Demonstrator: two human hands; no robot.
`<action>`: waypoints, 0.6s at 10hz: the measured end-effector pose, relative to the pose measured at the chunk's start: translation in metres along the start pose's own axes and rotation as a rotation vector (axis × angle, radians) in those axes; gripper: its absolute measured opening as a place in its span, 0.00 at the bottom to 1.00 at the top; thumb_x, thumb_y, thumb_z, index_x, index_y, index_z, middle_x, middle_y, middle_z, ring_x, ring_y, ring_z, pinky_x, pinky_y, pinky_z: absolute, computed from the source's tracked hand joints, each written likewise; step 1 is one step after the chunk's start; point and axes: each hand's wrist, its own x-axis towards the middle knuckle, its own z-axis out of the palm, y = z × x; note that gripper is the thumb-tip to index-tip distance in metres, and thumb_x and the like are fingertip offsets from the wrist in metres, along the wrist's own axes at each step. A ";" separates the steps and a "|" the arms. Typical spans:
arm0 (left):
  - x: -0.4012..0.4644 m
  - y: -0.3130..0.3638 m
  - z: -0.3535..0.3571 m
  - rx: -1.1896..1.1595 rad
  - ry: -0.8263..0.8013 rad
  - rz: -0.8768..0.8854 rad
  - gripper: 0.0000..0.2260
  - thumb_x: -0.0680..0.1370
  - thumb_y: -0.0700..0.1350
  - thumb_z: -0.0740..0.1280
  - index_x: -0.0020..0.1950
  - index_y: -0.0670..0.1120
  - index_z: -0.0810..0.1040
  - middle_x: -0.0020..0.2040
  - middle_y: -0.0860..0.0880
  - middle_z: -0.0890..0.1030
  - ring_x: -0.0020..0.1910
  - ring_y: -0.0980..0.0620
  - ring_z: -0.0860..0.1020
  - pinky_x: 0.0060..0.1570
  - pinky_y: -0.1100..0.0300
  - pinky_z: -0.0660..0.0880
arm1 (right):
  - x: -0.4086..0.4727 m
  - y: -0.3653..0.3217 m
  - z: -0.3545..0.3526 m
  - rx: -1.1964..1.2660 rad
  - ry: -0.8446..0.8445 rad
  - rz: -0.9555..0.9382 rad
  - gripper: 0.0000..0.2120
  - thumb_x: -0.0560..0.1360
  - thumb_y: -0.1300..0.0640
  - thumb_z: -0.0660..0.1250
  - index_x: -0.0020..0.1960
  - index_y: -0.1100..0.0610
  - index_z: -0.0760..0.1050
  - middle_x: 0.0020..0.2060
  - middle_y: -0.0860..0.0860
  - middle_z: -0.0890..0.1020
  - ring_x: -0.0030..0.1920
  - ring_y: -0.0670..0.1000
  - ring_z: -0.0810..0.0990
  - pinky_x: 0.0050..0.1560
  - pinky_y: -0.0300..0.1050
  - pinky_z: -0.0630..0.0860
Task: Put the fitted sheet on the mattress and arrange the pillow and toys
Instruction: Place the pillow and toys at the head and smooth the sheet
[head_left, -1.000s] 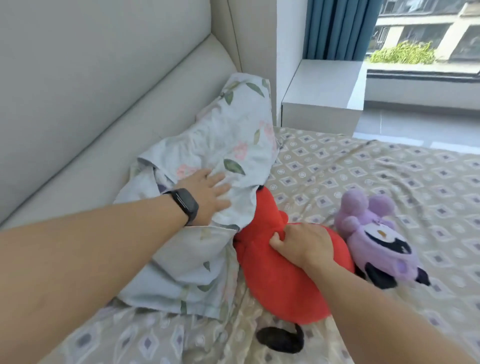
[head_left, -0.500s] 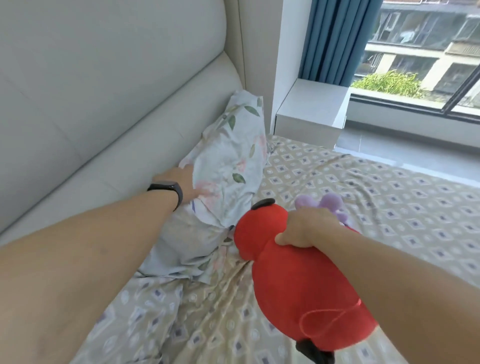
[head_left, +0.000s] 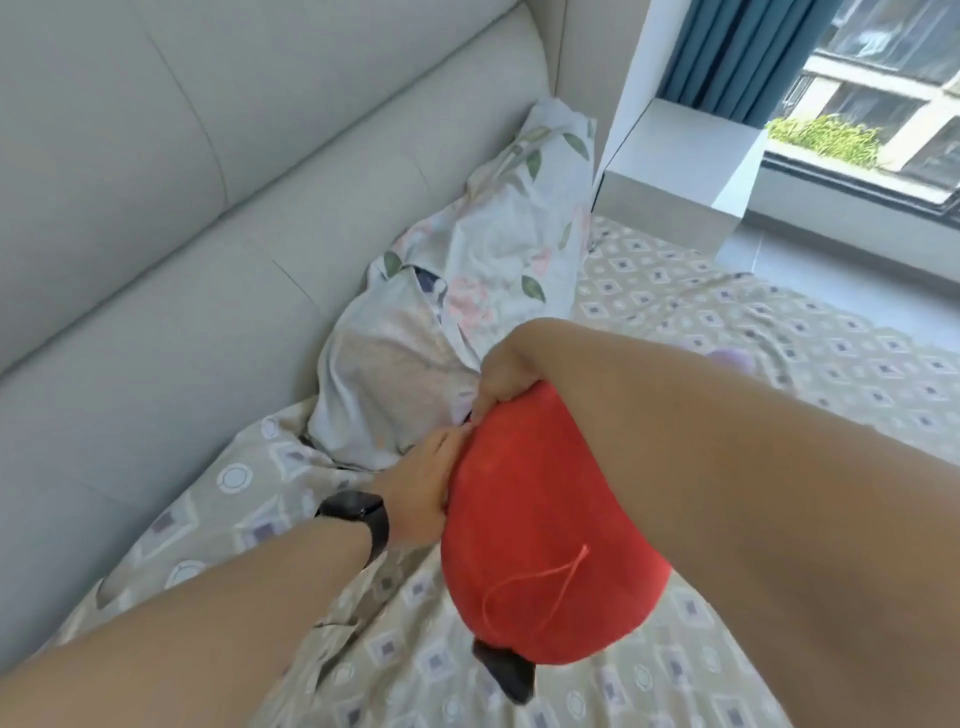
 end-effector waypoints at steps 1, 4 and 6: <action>-0.021 -0.016 0.012 -0.085 0.003 0.052 0.52 0.66 0.64 0.73 0.79 0.59 0.42 0.77 0.53 0.55 0.74 0.52 0.64 0.70 0.47 0.69 | 0.017 -0.006 -0.010 0.058 0.058 -0.018 0.22 0.81 0.47 0.66 0.68 0.61 0.75 0.61 0.55 0.77 0.51 0.52 0.74 0.52 0.43 0.68; -0.051 0.053 0.020 -0.256 0.468 0.087 0.36 0.71 0.63 0.70 0.73 0.48 0.66 0.67 0.52 0.72 0.65 0.62 0.72 0.63 0.62 0.73 | 0.035 0.018 -0.024 0.086 0.143 0.014 0.16 0.82 0.45 0.62 0.55 0.57 0.79 0.50 0.52 0.78 0.48 0.53 0.75 0.51 0.46 0.72; -0.040 0.048 -0.035 -0.327 0.552 -0.248 0.27 0.60 0.45 0.80 0.50 0.62 0.69 0.50 0.55 0.76 0.48 0.54 0.75 0.47 0.63 0.71 | 0.016 0.052 -0.046 0.573 0.514 0.004 0.18 0.82 0.46 0.57 0.43 0.52 0.81 0.45 0.49 0.84 0.49 0.51 0.80 0.60 0.45 0.75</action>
